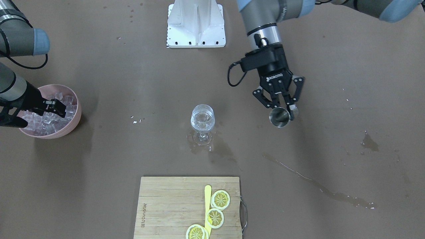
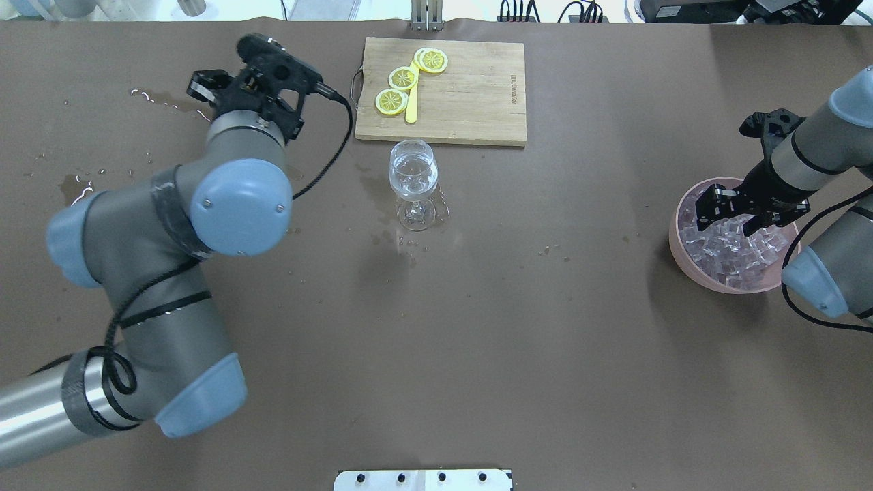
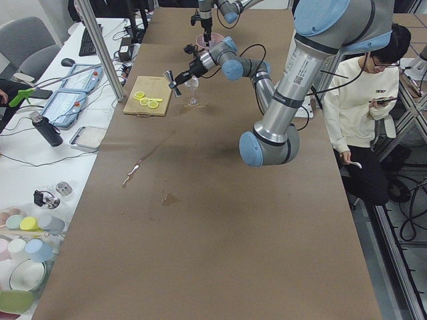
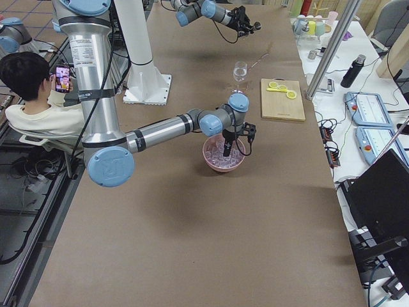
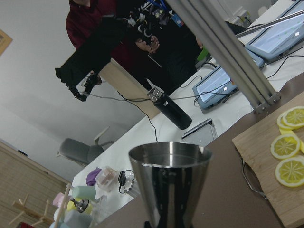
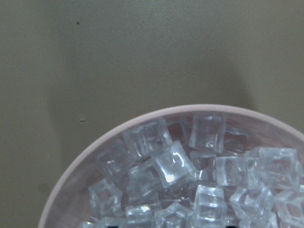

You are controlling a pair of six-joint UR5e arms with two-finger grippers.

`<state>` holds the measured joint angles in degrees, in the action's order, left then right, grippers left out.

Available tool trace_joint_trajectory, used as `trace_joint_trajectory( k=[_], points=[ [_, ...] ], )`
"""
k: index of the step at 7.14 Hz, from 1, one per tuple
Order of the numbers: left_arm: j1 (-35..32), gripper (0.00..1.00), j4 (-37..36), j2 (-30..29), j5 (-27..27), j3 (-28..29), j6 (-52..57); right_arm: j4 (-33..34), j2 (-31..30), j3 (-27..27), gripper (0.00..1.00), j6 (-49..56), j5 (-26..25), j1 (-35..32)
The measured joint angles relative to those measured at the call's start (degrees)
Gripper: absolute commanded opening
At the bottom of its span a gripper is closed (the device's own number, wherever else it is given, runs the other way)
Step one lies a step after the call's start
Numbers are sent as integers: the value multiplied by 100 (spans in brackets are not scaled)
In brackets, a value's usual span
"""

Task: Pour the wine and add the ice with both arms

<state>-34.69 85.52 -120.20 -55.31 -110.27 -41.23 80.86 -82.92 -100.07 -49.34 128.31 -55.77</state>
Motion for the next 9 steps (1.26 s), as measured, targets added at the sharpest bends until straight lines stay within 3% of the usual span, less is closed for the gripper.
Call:
trace_joint_trajectory(
  k=[2,4,7,9],
  points=[
    [-1107,0,480,621,-1400,44,9,0,0,20,73,49,-5,4],
    [-2243,0,1023,1147,-2626,382,51,0,-4,45,61,117,-2,4],
    [-2920,0,4468,1938,-3306,2323,-30,-3,13,70,40,179,-5,8],
    [-2969,0,5909,2083,-3263,2924,-240,4,16,72,26,187,0,12]
  ],
)
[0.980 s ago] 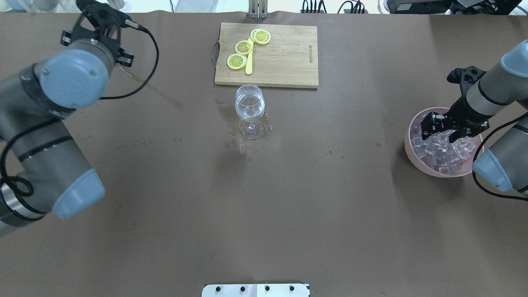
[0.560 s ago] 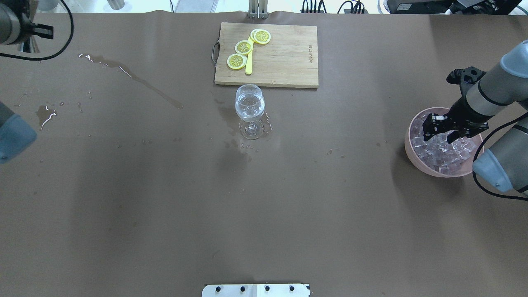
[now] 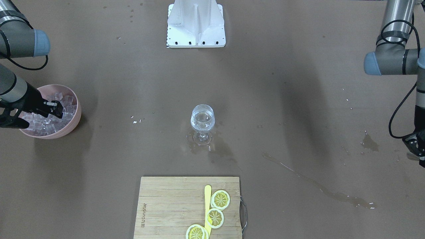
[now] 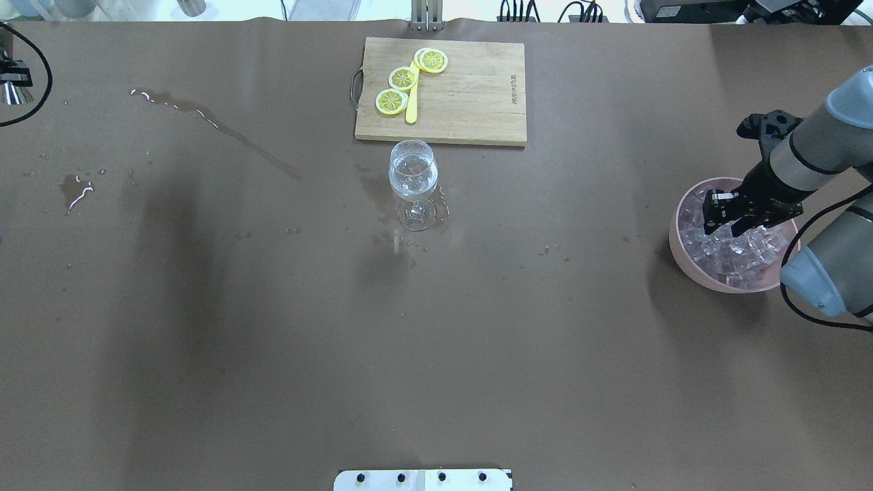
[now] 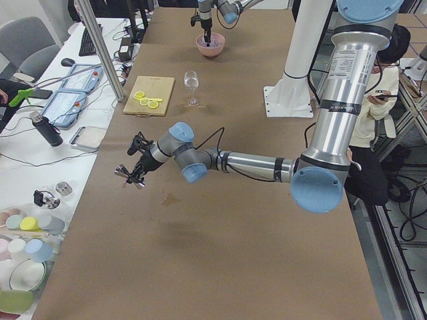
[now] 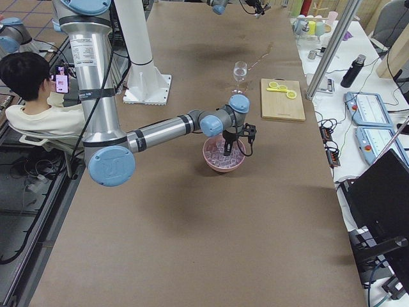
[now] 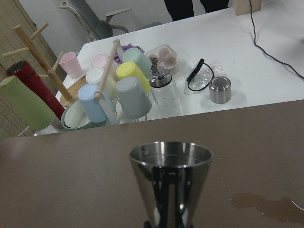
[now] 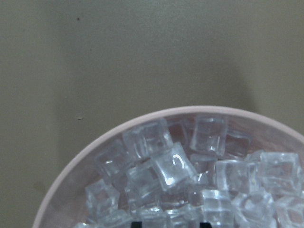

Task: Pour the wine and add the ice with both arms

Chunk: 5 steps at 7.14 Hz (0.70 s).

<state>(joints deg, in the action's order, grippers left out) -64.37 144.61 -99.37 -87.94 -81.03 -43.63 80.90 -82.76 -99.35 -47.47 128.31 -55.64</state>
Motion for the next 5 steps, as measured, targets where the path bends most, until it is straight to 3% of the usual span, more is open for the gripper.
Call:
trace_joint_trajectory(
  k=[3,5],
  points=[
    [34,0,1812,461,528,277,-237,-4,15,-30,26,1,22,-6],
    [265,0,2416,749,1046,425,-402,2,43,-71,26,-5,64,-8]
  ],
)
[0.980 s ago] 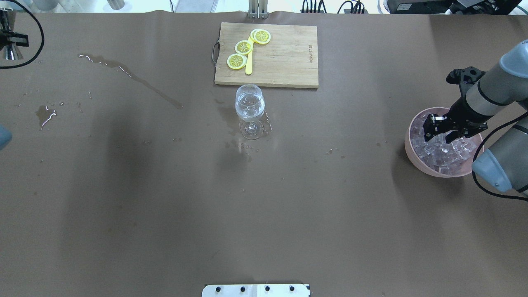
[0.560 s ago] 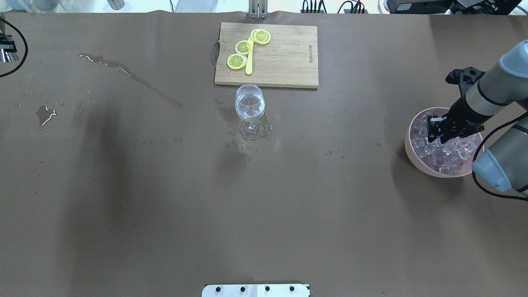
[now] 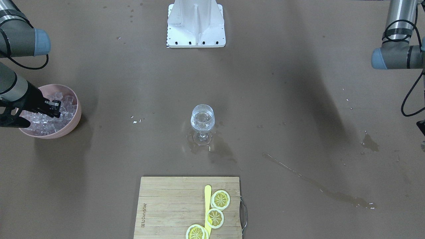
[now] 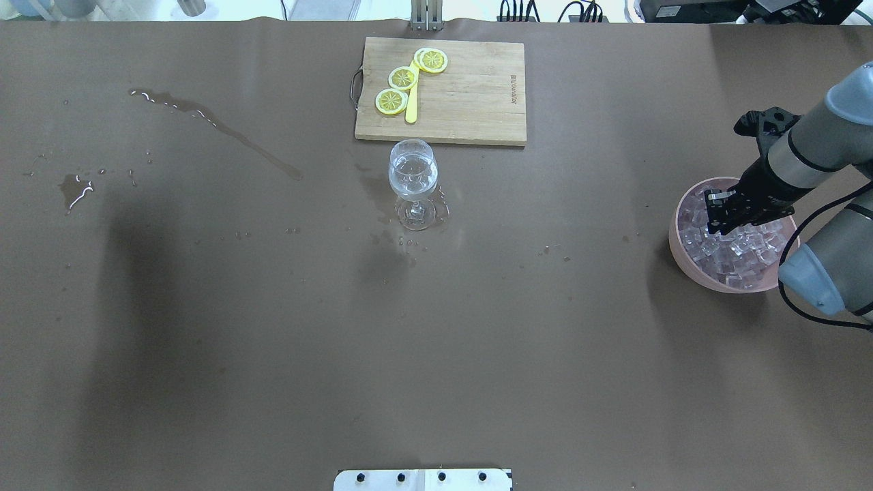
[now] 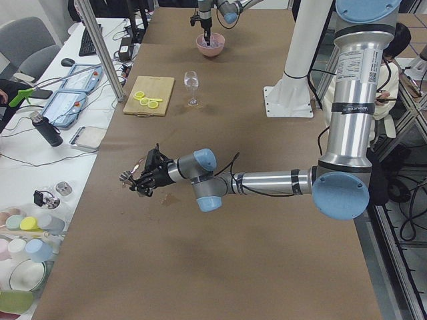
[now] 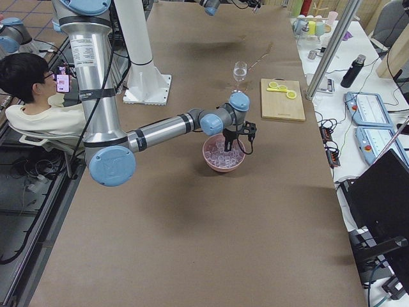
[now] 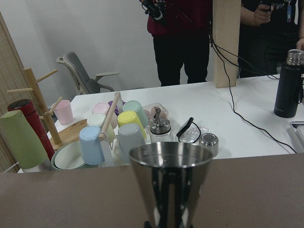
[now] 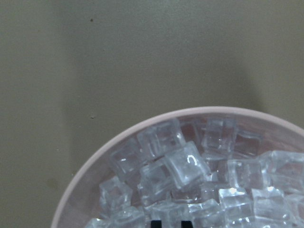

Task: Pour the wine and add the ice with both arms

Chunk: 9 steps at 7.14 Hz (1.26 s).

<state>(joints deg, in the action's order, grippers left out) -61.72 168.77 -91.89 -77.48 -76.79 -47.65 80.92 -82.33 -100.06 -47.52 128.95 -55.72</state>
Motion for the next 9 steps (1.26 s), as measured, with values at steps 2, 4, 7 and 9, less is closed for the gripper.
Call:
trace_joint_trajectory(
  k=[2,4,7,9],
  points=[
    [810,0,392,-12,847,321,-179,3,19,-7,38,-2,7,0],
    [1519,0,689,-64,1626,579,-299,3,10,38,63,-5,-32,1],
    [2162,0,919,-167,2333,926,-367,-5,-2,96,66,-11,-61,11],
    [2298,0,966,-265,2485,1172,-443,-6,3,114,64,-6,-62,19]
  ],
)
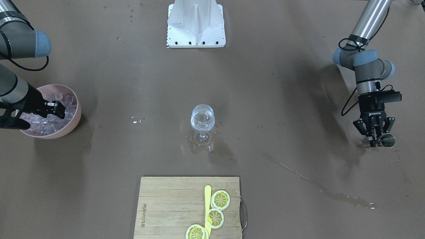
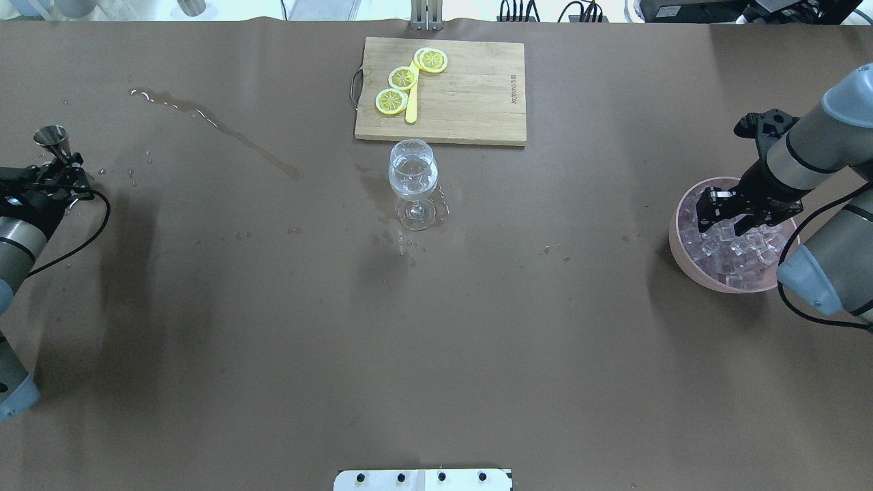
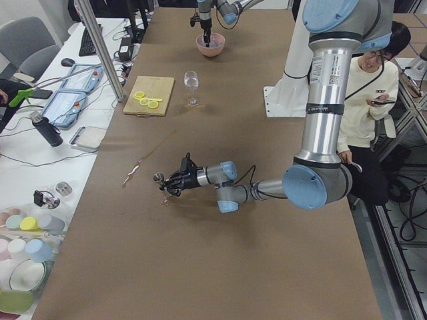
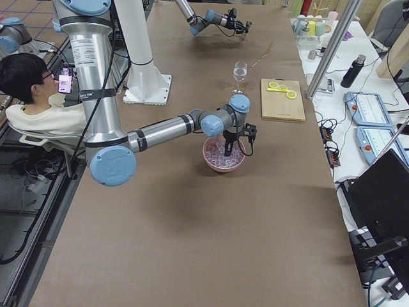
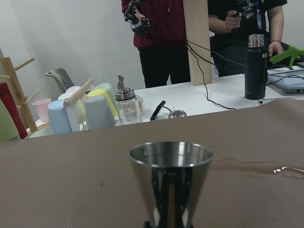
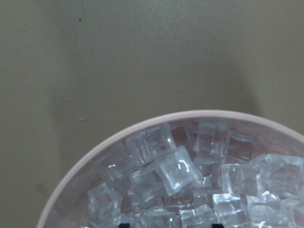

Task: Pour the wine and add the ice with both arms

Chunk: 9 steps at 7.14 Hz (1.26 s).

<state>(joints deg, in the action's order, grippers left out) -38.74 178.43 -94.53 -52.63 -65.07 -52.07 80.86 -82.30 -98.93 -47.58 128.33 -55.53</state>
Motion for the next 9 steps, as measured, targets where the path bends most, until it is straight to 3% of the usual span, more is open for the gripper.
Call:
trace_joint_trajectory(
  k=[1,2,3,4,5,6,7,9],
  points=[
    [29,0,27,-36,22,99,-22,-2,5,40,63,2,-1,12],
    [45,0,88,-49,27,167,-29,-6,10,82,50,3,-2,27],
    [56,33,158,-52,15,183,-17,-7,12,100,30,5,-4,36],
    [63,59,196,-44,-29,147,6,-8,17,90,13,7,-1,39],
    [64,66,222,-17,-154,82,20,-7,19,76,4,6,5,42],
    [60,72,246,19,-334,12,46,-3,24,66,2,4,12,42],
    [55,90,262,47,-437,-32,74,-1,25,56,2,4,24,43],
    [51,92,271,157,-509,-192,90,2,29,5,2,3,67,26]
  ],
)
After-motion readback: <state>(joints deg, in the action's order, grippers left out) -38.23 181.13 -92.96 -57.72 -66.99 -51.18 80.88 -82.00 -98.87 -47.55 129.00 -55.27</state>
